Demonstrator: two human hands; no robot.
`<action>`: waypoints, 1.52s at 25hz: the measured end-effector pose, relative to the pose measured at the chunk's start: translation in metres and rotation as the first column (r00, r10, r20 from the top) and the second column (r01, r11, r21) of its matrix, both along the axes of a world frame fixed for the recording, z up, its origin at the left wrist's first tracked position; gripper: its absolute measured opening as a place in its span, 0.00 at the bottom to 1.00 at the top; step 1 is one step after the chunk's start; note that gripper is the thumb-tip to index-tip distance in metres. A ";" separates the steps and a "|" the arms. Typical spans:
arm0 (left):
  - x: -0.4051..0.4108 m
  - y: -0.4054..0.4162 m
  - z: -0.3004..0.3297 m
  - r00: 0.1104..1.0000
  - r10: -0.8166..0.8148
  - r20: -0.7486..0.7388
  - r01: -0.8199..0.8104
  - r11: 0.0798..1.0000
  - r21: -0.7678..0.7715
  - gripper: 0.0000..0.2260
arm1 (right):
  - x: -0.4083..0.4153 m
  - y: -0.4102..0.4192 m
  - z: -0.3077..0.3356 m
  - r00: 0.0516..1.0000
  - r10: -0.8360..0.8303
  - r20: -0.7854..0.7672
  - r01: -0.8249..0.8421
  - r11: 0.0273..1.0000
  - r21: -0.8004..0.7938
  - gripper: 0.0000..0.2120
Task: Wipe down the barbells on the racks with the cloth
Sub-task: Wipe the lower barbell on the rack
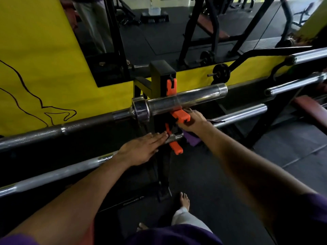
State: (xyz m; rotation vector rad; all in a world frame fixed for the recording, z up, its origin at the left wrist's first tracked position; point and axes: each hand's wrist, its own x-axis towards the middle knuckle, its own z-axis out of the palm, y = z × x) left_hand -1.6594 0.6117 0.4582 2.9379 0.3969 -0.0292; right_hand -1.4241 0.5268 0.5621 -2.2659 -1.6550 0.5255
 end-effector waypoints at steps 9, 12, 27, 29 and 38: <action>0.001 0.001 0.004 0.998 -0.053 -0.030 0.054 0.998 0.018 0.36 | -0.029 -0.090 -0.088 0.969 -0.211 -0.129 0.245 0.896 0.369 0.23; 0.001 0.003 0.000 0.996 -0.073 -0.041 0.074 0.997 0.028 0.34 | -0.025 -0.107 -0.112 0.928 -0.223 -0.300 0.320 0.888 0.331 0.17; 0.000 0.009 -0.014 0.996 -0.071 -0.044 0.072 0.997 0.008 0.38 | 0.005 0.010 -0.133 -0.469 -0.039 -0.882 0.700 0.593 -0.398 0.28; -0.001 0.009 -0.014 0.997 -0.076 -0.028 0.076 0.997 0.004 0.37 | 0.009 0.008 -0.128 -0.412 -0.065 -0.909 0.697 0.620 -0.360 0.25; 0.000 0.009 -0.015 0.998 -0.050 -0.044 0.048 0.998 -0.040 0.29 | -0.014 -0.050 -0.127 -0.366 -0.303 -0.880 0.584 0.661 -0.471 0.17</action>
